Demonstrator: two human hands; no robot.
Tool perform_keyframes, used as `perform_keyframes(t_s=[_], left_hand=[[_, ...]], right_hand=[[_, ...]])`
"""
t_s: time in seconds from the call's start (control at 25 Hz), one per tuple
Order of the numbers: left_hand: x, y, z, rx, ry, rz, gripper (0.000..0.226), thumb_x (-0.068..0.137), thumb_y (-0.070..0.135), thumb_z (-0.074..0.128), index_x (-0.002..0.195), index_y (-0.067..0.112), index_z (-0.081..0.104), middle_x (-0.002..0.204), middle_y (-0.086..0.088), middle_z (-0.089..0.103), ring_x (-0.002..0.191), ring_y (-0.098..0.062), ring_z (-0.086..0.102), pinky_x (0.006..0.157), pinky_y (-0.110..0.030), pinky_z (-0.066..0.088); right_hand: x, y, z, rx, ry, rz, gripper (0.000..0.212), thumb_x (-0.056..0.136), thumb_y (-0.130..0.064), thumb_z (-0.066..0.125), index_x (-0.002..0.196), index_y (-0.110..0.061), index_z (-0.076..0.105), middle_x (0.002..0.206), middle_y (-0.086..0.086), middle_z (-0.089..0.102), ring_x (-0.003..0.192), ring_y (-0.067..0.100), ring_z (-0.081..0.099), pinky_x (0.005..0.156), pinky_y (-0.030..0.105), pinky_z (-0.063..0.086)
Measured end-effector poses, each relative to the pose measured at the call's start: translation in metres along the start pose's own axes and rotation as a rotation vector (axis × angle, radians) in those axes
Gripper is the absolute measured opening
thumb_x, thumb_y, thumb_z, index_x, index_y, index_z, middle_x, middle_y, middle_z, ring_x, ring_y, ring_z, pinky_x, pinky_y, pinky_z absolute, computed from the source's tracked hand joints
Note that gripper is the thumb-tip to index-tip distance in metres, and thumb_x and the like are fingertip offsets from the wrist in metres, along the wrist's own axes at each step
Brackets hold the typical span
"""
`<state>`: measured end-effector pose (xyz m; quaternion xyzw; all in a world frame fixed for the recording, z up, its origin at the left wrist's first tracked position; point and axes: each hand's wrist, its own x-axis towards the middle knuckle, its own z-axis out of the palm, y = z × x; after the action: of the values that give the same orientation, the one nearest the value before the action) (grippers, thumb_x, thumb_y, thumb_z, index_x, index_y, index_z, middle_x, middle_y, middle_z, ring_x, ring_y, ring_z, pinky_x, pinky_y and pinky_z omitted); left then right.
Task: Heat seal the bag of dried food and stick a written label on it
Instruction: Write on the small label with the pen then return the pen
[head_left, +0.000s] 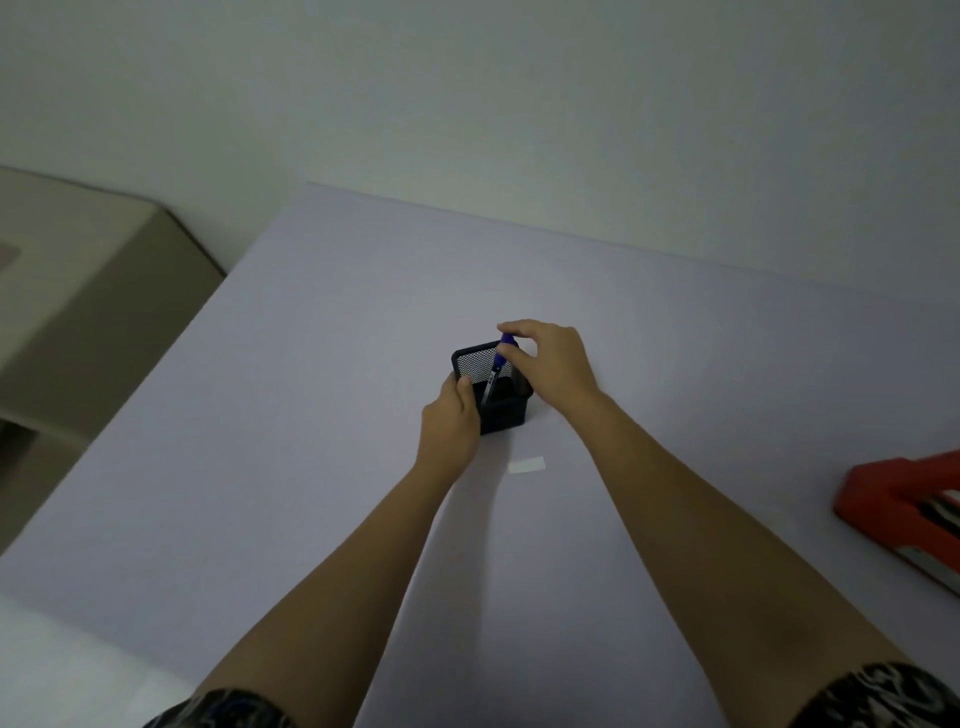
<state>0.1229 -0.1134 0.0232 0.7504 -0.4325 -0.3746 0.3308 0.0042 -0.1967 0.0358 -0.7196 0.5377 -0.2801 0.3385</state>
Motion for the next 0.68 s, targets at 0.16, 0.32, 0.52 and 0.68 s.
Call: perform_keyframes(t_s=[0.16, 0.32, 0.52, 0.68], left_hand=[[-0.002, -0.001, 0.002, -0.033, 0.029, 0.002, 0.037, 0.102, 0.026, 0.023, 0.113, 0.006, 0.053, 0.089, -0.008, 0.058, 0.076, -0.025, 0.052, 0.057, -0.029, 0.037], [0.0, 0.003, -0.005, -0.054, -0.05, -0.045, 0.045, 0.102, 0.034, 0.022, 0.129, 0.006, 0.043, 0.115, -0.015, 0.058, 0.107, -0.035, 0.054, 0.084, -0.037, 0.042], [-0.026, 0.031, -0.029, -0.011, -0.008, 0.318, 0.047, 0.097, 0.034, 0.043, 0.138, 0.011, 0.039, 0.131, -0.004, 0.051, 0.118, -0.015, 0.051, 0.102, -0.026, 0.041], [-0.058, 0.056, -0.013, 0.015, -0.056, 0.425, 0.031, 0.091, 0.024, 0.058, 0.118, 0.011, 0.058, 0.094, 0.005, 0.061, 0.08, -0.006, 0.061, 0.072, -0.005, 0.048]], right_hand=[[-0.006, -0.011, -0.001, 0.056, 0.011, -0.01, 0.022, 0.084, -0.015, 0.066, 0.106, -0.013, 0.069, 0.105, 0.005, 0.072, 0.1, 0.016, 0.065, 0.094, 0.029, 0.049], [-0.015, -0.029, -0.036, 0.202, 0.161, 0.027, 0.021, 0.084, -0.012, 0.065, 0.104, -0.011, 0.069, 0.097, 0.0, 0.071, 0.082, 0.001, 0.066, 0.077, 0.005, 0.047], [-0.036, -0.04, -0.099, 0.349, 0.349, 0.08, 0.02, 0.084, -0.016, 0.066, 0.103, -0.015, 0.069, 0.085, -0.011, 0.068, 0.073, -0.011, 0.063, 0.074, 0.007, 0.047], [-0.057, -0.041, -0.125, 0.411, 0.384, 0.103, 0.019, 0.084, -0.018, 0.066, 0.102, -0.018, 0.069, 0.086, -0.011, 0.069, 0.079, -0.004, 0.065, 0.081, 0.016, 0.049]])
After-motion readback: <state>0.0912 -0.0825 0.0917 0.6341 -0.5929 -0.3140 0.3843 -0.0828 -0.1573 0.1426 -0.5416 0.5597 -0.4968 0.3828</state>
